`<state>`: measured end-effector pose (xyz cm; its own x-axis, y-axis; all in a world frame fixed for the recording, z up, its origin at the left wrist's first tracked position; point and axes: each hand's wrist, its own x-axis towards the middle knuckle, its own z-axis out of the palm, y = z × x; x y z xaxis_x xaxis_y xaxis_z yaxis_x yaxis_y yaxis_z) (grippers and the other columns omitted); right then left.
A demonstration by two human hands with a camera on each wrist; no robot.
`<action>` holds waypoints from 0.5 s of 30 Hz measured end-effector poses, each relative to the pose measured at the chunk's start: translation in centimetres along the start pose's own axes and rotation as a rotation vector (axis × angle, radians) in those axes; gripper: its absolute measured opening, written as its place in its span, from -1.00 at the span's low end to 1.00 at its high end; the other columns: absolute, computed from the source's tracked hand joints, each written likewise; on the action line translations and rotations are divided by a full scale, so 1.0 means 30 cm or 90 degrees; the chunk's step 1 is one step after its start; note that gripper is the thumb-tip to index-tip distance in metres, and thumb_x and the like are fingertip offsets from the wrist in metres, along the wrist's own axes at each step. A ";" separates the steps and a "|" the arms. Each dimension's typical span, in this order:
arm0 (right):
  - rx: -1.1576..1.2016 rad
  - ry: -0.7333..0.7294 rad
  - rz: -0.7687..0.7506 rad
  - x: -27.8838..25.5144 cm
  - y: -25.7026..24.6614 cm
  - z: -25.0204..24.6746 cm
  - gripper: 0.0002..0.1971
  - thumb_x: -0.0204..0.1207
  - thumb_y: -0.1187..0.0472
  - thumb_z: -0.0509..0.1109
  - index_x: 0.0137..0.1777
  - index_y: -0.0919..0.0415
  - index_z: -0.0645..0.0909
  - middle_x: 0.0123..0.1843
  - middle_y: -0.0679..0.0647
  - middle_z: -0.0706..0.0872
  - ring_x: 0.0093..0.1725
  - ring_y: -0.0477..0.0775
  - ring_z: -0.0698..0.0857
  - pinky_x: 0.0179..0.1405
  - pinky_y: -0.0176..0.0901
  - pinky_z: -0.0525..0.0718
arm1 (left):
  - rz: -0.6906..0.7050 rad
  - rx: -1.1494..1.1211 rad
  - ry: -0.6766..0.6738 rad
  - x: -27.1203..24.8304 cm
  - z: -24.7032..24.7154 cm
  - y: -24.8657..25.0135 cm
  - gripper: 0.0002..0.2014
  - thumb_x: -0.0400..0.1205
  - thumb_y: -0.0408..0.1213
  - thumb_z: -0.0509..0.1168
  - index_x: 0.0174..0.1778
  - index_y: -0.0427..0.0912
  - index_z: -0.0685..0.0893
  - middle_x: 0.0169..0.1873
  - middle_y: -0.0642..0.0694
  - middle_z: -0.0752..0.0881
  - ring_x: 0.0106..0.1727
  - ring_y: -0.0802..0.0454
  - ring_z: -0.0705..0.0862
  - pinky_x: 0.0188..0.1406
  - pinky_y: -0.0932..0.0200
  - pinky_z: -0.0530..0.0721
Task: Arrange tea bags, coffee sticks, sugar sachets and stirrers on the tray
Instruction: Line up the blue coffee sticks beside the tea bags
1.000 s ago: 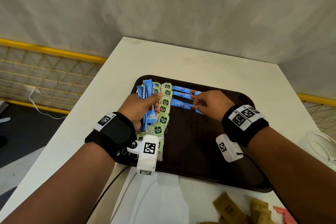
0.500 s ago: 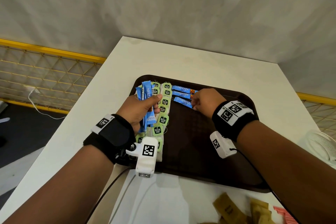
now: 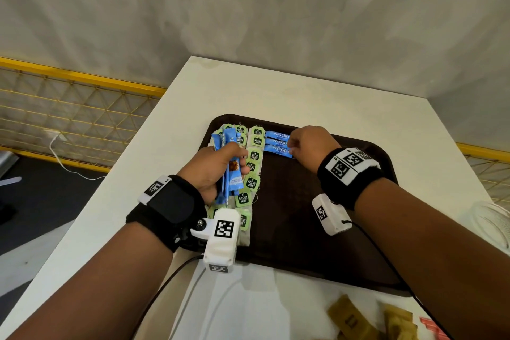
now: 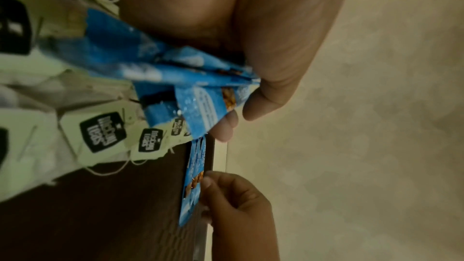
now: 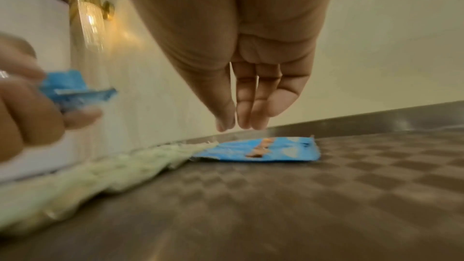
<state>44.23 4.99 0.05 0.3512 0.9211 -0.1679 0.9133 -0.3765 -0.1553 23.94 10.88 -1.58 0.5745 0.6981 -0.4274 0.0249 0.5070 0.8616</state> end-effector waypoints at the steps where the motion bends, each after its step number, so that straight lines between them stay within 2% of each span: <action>1: 0.040 0.042 -0.018 -0.011 -0.011 -0.006 -0.80 0.59 0.17 0.32 0.12 0.20 0.68 0.12 0.12 0.75 0.12 0.12 0.68 0.13 -0.10 0.56 | -0.014 -0.003 -0.029 -0.004 0.001 0.004 -0.86 0.64 -0.37 0.23 -0.01 -0.31 0.67 -0.40 -0.08 0.64 -0.45 0.09 0.71 -0.47 0.24 0.65; 3: 0.161 0.093 -0.057 -0.036 -0.045 -0.025 -0.79 0.59 0.08 0.34 0.06 0.18 0.71 0.02 0.07 0.78 0.01 0.06 0.69 0.03 -0.14 0.56 | -0.029 -0.001 -0.078 -0.014 0.010 0.008 -0.82 0.66 -0.43 0.13 0.00 -0.33 0.65 -0.37 -0.11 0.67 -0.40 0.07 0.74 -0.44 0.23 0.69; 7: 0.374 0.052 -0.108 -0.062 -0.121 -0.058 -0.75 0.53 0.02 0.42 0.04 0.19 0.72 -0.09 0.14 0.79 -0.15 0.09 0.75 -0.07 -0.07 0.67 | -0.012 0.024 -0.137 -0.031 0.041 0.004 -0.84 0.70 -0.46 0.12 0.05 -0.33 0.60 -0.21 -0.19 0.76 -0.27 -0.01 0.80 -0.29 0.13 0.78; 11: 0.469 0.018 -0.088 -0.066 -0.129 -0.051 -0.75 0.43 0.17 0.53 0.07 0.24 0.67 -0.17 0.14 0.76 -0.24 0.01 0.69 -0.22 -0.14 0.63 | -0.001 0.040 -0.156 -0.038 0.052 -0.004 -0.84 0.67 -0.49 0.21 0.12 -0.32 0.63 -0.14 -0.21 0.79 -0.19 -0.07 0.83 -0.12 0.01 0.80; 13: 0.515 0.020 -0.080 -0.076 -0.124 -0.056 -0.80 0.41 0.24 0.55 -0.01 0.25 0.66 -0.23 0.06 0.71 -0.28 -0.05 0.65 -0.31 -0.26 0.61 | -0.002 0.051 -0.158 -0.040 0.048 -0.005 -0.83 0.64 -0.48 0.27 0.14 -0.32 0.63 -0.13 -0.21 0.81 -0.18 -0.09 0.83 -0.11 -0.01 0.80; 15: 0.561 0.021 -0.072 -0.087 -0.118 -0.060 -0.84 0.40 0.28 0.56 -0.11 0.19 0.63 -0.25 0.04 0.67 -0.30 -0.06 0.62 -0.38 -0.30 0.59 | 0.009 0.066 -0.156 -0.043 0.042 -0.008 -0.83 0.63 -0.44 0.31 0.13 -0.29 0.65 -0.13 -0.21 0.82 -0.16 -0.10 0.83 -0.11 0.01 0.82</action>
<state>40.43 4.10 2.78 0.2866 0.9546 -0.0807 0.4562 -0.2101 -0.8647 24.24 9.21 -0.90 0.7560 0.5553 -0.3465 0.0919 0.4340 0.8962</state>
